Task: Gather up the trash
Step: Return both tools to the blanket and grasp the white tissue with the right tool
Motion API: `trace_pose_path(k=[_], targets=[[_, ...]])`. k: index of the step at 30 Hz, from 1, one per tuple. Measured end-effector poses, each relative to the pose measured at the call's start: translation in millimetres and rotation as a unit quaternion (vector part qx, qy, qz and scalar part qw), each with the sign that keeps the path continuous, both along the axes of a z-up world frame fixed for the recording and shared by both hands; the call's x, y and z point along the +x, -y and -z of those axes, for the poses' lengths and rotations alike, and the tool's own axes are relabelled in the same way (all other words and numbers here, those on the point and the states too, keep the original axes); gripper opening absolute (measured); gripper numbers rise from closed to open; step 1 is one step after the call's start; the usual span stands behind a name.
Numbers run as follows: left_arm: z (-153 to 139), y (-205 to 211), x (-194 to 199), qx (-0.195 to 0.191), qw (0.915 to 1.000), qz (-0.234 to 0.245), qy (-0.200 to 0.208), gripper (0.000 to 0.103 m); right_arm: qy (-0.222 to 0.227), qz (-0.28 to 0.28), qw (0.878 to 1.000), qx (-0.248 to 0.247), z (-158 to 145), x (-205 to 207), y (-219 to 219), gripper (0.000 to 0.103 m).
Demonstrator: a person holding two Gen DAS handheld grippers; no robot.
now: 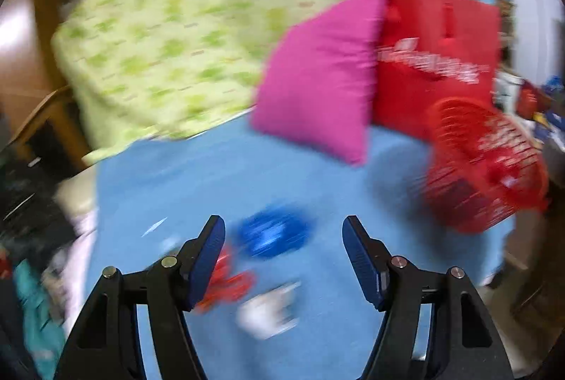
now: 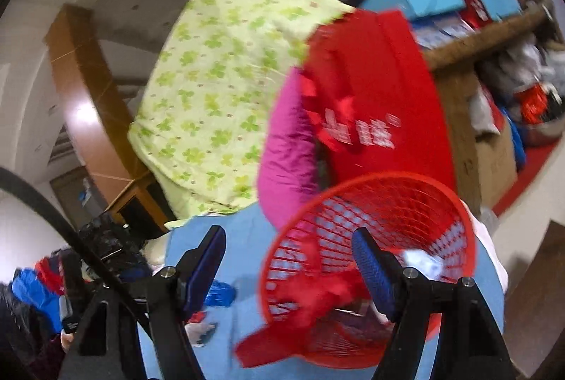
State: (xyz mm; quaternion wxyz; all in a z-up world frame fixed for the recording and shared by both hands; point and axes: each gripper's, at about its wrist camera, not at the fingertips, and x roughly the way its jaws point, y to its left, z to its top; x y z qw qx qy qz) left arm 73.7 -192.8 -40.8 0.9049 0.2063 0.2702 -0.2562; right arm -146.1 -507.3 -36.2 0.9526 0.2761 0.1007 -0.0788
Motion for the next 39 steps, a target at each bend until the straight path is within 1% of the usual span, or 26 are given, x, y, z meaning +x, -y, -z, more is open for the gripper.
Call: trace_pose_path(k=[2,4,8,11,14,18,23,27,30,33,34,37,39], targets=[[3,-44,5,0.006,0.9989,-0.045,0.005,0.07,0.006,-0.021,1.0,-0.012,-10,6,-18,0.077],[7,-88,8,0.012,0.9959,-0.089,0.011,0.07,0.005,-0.044,0.999,-0.023,-17,17,-37,0.077],[17,-149,13,0.014,0.9896,-0.143,0.004,0.07,-0.008,-0.095,0.995,-0.042,-23,45,-80,0.077],[26,-179,15,0.0,0.9864,-0.164,-0.01,0.07,-0.029,-0.131,0.99,-0.054,-19,70,-115,0.077],[34,-196,18,-0.012,0.985,-0.171,-0.019,0.07,-0.064,-0.165,0.982,-0.064,-7,100,-147,0.076],[42,-203,25,-0.029,0.9845,-0.17,-0.031,0.07,-0.109,-0.206,0.97,-0.064,17,135,-184,0.076],[49,-204,44,-0.043,0.9841,-0.168,-0.04,0.07,-0.161,-0.23,0.959,-0.048,54,174,-203,0.072],[56,-203,70,-0.05,0.9858,-0.152,-0.049,0.07,-0.204,-0.24,0.949,-0.035,83,202,-215,0.068],[63,-200,96,-0.052,0.9883,-0.13,-0.061,0.07,-0.229,-0.25,0.94,-0.023,102,220,-223,0.066],[71,-193,121,-0.046,0.9909,-0.106,-0.068,0.07,-0.249,-0.257,0.934,-0.022,120,238,-234,0.064],[73,-190,129,-0.044,0.9916,-0.099,-0.07,0.07,-0.258,-0.258,0.931,-0.019,126,245,-236,0.062],[80,-180,154,-0.042,0.9934,-0.066,-0.084,0.07,-0.284,-0.26,0.923,-0.011,144,265,-241,0.058],[87,-172,172,-0.046,0.993,-0.04,-0.101,0.07,-0.292,-0.262,0.92,-0.005,152,274,-243,0.056]])
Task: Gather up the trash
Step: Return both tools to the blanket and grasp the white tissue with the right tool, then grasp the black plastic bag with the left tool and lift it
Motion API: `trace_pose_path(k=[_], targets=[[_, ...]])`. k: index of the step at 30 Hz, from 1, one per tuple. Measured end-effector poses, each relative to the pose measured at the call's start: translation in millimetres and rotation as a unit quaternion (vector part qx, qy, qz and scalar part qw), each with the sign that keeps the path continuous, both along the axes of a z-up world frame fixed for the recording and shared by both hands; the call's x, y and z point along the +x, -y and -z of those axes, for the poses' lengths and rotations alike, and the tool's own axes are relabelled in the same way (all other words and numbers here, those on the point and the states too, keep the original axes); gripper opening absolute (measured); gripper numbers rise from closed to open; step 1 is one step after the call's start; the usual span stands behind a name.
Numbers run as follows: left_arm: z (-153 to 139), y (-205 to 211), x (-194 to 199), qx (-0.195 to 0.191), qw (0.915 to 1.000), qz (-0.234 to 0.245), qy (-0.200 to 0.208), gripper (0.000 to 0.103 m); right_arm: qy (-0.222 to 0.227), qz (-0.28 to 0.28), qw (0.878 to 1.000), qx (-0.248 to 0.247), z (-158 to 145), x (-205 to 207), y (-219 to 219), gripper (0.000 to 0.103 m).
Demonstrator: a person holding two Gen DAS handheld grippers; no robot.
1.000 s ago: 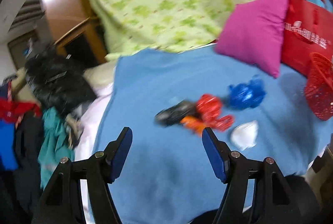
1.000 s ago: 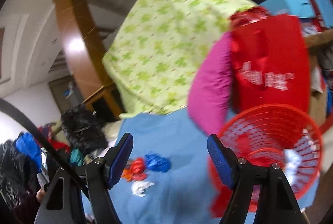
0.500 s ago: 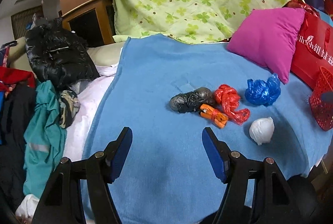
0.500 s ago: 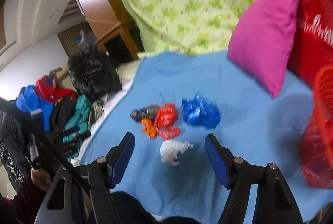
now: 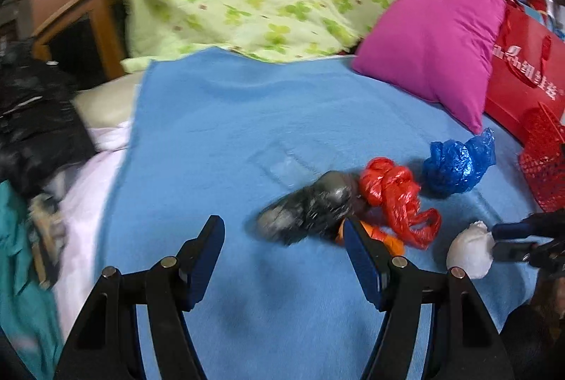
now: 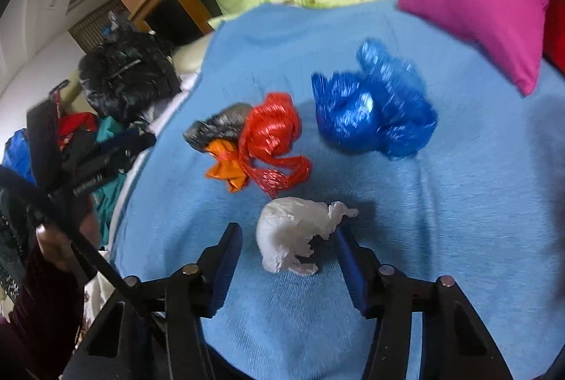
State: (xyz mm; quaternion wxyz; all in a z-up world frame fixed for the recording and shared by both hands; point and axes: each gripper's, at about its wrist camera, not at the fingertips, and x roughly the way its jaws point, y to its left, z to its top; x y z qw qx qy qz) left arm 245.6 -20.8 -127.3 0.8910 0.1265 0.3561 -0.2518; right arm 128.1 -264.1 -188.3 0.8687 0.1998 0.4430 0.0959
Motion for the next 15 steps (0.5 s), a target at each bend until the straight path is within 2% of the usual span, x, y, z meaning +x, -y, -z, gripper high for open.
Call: trace_pose_path(k=[3,9,10,13,15], targets=[[9,8,23,-0.011,0.9996,0.02,-0.016,0.07,-0.01,-0.006,1.0,-0.003,8,11,-5,0.05],[37,20,63,-0.04,0.994,0.054,-0.086,0.07,-0.017,-0.025,1.0,-0.001,20,23,-14,0.042],[42,20,67,-0.047,0.9923,0.057,-0.099,0.068,-0.016,-0.026,1.0,0.003,22,24,-15,0.04],[51,19,70,-0.072,0.9869,0.062,-0.13,0.049,-0.006,-0.033,0.999,0.005,21,23,-15,0.034],[52,16,65,-0.085,0.9858,0.061,-0.132,0.044,-0.001,-0.038,0.999,-0.001,18,20,-18,0.032]])
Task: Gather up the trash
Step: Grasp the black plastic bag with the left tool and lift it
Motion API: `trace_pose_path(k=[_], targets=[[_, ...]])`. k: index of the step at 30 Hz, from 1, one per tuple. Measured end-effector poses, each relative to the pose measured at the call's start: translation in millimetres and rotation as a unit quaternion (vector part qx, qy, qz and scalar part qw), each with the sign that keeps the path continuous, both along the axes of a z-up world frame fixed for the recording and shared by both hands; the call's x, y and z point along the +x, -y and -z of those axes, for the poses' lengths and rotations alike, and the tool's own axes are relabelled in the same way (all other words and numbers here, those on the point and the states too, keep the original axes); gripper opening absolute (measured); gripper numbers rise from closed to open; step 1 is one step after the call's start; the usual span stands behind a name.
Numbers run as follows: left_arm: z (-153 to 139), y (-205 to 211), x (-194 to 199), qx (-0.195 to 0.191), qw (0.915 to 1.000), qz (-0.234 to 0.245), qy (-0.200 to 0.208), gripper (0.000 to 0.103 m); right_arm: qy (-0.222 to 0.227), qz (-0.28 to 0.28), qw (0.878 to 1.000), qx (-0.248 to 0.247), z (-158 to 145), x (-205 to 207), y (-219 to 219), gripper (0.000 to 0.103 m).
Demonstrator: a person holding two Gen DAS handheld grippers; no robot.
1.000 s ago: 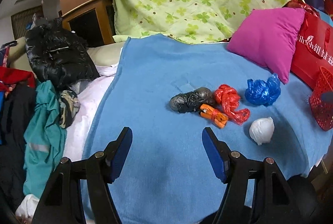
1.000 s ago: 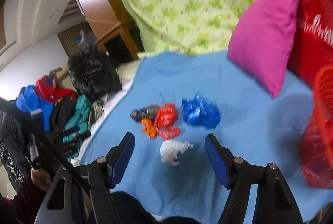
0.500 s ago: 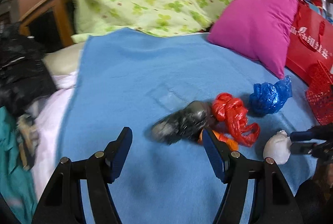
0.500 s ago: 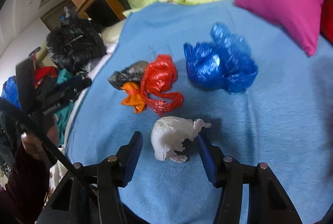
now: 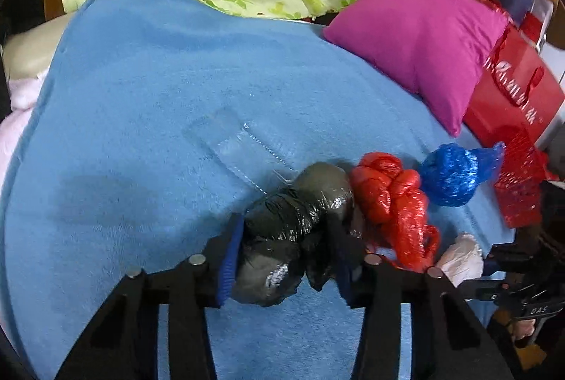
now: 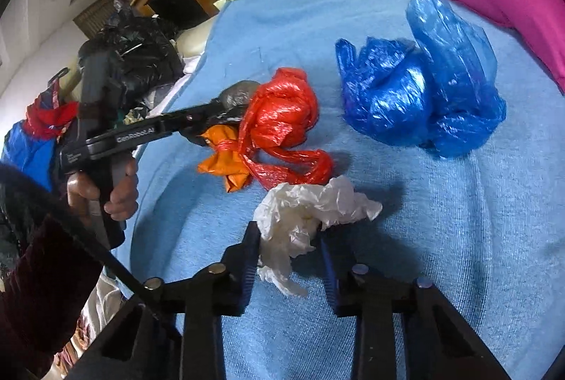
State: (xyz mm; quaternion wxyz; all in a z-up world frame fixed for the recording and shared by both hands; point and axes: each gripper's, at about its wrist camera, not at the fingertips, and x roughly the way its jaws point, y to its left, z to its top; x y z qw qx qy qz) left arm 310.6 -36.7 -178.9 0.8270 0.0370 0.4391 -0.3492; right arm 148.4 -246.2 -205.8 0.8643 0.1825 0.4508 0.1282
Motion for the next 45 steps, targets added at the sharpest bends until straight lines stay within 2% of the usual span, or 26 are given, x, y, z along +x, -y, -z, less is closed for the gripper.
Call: trace_pose_path(k=[1,2,4,8,14,18,19,20,21,22,25,27,28,29,31,35,38,45], targets=[[-1,-1,-3,-0.003,1.0,-0.003,0.001,0.04,0.005,-0.002,1.0,-0.003,-3,-3,-1,0.031],[-2,-2,-6,-0.006,0.9999,-0.009,0.0,0.031,0.009,-0.003,1.0,-0.005,-6,-5,-3,0.03],[-5,-4,-14,-0.009,0.9998,-0.017,-0.002,0.024,0.019,-0.003,1.0,-0.009,-13,-10,-6,0.03],[-16,-9,-36,-0.002,0.9994,-0.028,0.021,0.005,0.044,-0.002,0.999,-0.007,-34,-28,-6,0.03],[-34,-32,-76,-0.011,0.997,-0.065,0.042,0.004,0.075,0.006,0.997,-0.011,-63,-58,-2,0.03],[-37,-45,-79,-0.017,0.9948,-0.093,0.039,0.004,0.084,0.012,0.996,-0.009,-74,-70,-2,0.03],[-37,-45,-75,-0.011,0.9937,-0.104,0.038,0.015,0.086,0.014,0.996,-0.009,-76,-74,-2,0.03],[-36,-43,-72,-0.007,0.9935,-0.108,0.037,0.039,0.087,0.016,0.996,-0.01,-77,-77,-1,0.03],[-35,-40,-68,-0.004,0.9933,-0.109,0.039,0.05,0.088,0.017,0.996,-0.012,-78,-80,0,0.03],[-33,-35,-64,0.005,0.9926,-0.111,0.048,0.065,0.089,0.019,0.996,-0.014,-78,-84,2,0.03],[-19,-21,-50,0.016,0.9939,-0.101,0.04,0.066,0.087,0.03,0.996,-0.016,-78,-88,9,0.03],[-8,-14,-40,0.019,0.9948,-0.097,0.024,0.061,0.083,0.038,0.996,-0.015,-77,-88,15,0.03],[1,-11,-32,0.019,0.9954,-0.094,0.007,0.045,0.08,0.041,0.996,-0.015,-76,-87,17,0.03],[6,-11,-28,0.011,0.9958,-0.09,-0.008,0.036,0.078,0.044,0.996,-0.014,-74,-86,19,0.03],[10,-15,-26,-0.014,0.9951,-0.097,-0.013,0.032,0.074,0.046,0.996,-0.014,-72,-84,21,0.03],[6,-22,-39,-0.027,0.9933,-0.112,-0.003,0.015,0.078,0.044,0.996,-0.013,-74,-81,20,0.03],[-10,-28,-62,-0.013,0.9916,-0.125,0.031,0.011,0.09,0.04,0.995,-0.014,-81,-86,16,0.03],[-57,-47,-125,-0.027,0.9848,-0.147,0.088,0.006,0.139,0.045,0.989,-0.03,-113,-116,17,0.03]])
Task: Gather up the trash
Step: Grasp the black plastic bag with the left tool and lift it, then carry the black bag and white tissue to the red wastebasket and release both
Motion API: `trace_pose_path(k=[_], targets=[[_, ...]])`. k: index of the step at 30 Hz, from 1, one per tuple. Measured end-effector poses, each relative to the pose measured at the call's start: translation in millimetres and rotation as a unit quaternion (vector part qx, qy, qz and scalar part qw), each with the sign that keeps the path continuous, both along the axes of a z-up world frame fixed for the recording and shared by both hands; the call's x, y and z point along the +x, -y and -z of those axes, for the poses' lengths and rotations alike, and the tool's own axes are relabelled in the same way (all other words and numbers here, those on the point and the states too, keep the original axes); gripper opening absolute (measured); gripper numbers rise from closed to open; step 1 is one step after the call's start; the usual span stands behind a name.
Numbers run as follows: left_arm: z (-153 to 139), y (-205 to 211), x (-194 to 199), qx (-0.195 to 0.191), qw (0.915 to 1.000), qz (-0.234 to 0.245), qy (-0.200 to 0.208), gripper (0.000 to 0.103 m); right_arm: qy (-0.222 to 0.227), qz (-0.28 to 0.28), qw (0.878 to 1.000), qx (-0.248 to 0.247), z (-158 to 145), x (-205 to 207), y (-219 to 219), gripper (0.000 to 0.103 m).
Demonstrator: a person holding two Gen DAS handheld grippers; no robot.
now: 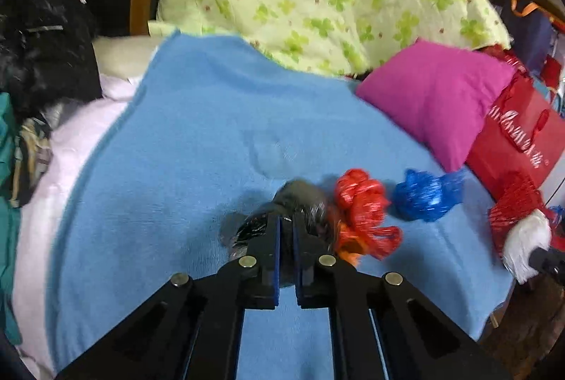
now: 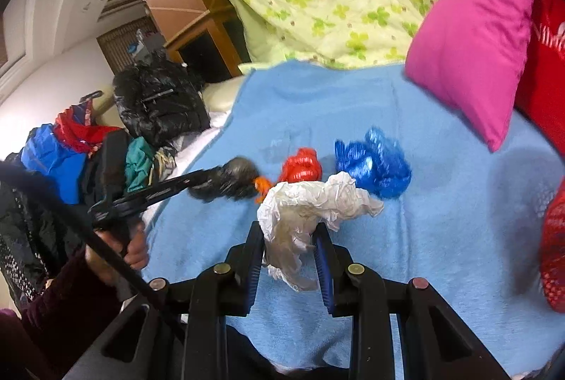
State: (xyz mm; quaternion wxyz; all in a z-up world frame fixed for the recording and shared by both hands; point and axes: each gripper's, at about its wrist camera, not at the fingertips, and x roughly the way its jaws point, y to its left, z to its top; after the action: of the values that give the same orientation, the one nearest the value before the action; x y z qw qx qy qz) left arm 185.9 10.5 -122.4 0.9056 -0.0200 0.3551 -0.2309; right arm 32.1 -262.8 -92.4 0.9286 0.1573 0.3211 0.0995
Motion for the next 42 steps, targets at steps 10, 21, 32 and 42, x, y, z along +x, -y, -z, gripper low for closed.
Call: trace_pose_path(k=[10,21,32,42], targets=[[-5,4,-50,0.0,0.9999,0.007,0.016,0.003,0.047,0.039,0.998,-0.009,-35,-51,28,0.03],[51,-12,-79,0.063,0.9978,-0.016,0.009,0.076,0.037,0.063,0.997,-0.003,-31,-60,45,0.03],[89,-38,-97,0.06,0.997,-0.048,-0.006,0.077,0.027,0.041,0.999,-0.013,-26,-47,23,0.03],[108,-42,-101,0.071,0.9949,-0.066,0.029,0.031,0.03,0.038,0.999,-0.012,-27,-46,20,0.03]])
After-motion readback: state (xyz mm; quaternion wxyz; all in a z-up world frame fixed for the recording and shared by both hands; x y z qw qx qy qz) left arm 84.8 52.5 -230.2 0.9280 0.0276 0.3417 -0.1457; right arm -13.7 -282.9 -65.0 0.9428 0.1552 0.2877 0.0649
